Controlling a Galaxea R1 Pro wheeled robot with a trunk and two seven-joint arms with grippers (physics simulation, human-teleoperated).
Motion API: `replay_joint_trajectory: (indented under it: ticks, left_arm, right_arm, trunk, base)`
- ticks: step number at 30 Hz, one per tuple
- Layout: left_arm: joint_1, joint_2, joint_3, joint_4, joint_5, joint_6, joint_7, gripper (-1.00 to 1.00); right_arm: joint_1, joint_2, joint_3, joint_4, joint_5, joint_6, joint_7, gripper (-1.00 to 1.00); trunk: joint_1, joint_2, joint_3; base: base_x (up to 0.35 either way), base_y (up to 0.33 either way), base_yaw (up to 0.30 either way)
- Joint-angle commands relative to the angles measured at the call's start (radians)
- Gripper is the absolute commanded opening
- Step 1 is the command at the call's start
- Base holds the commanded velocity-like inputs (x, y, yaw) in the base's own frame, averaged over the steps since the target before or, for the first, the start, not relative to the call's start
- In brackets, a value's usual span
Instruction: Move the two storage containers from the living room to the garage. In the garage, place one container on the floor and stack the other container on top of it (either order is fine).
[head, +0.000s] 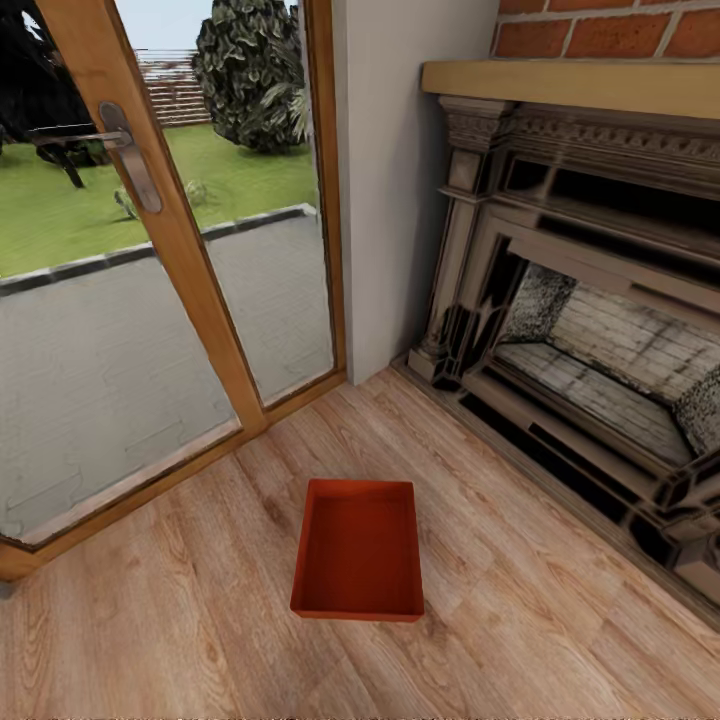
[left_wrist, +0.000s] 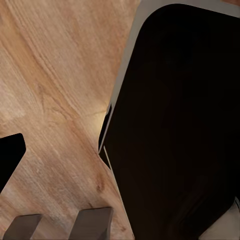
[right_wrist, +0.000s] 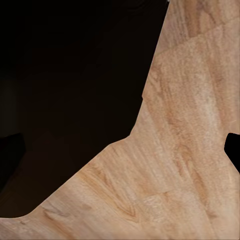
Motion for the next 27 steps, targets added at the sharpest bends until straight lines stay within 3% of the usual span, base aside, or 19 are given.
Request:
replay_joint_trajectory:
  ticks: [1, 27]
  left_arm:
    - [0.000, 0.000, -0.009, 0.000, 0.008, -0.002, 0.003, 1.00]
    - [0.000, -0.001, -0.008, 0.000, 0.008, -0.002, 0.002, 1.00]
  right_arm:
    - [-0.001, 0.000, 0.008, 0.003, -0.004, -0.005, -0.003, 1.00]
    - [-0.001, 0.000, 0.008, 0.003, -0.004, -0.005, -0.004, 1.00]
  trunk:
    - [0.000, 0.000, -0.002]
    - [0.000, 0.000, -0.044]
  base:
    - [0.000, 0.000, 0.000]
    - [0.000, 0.000, 0.000]
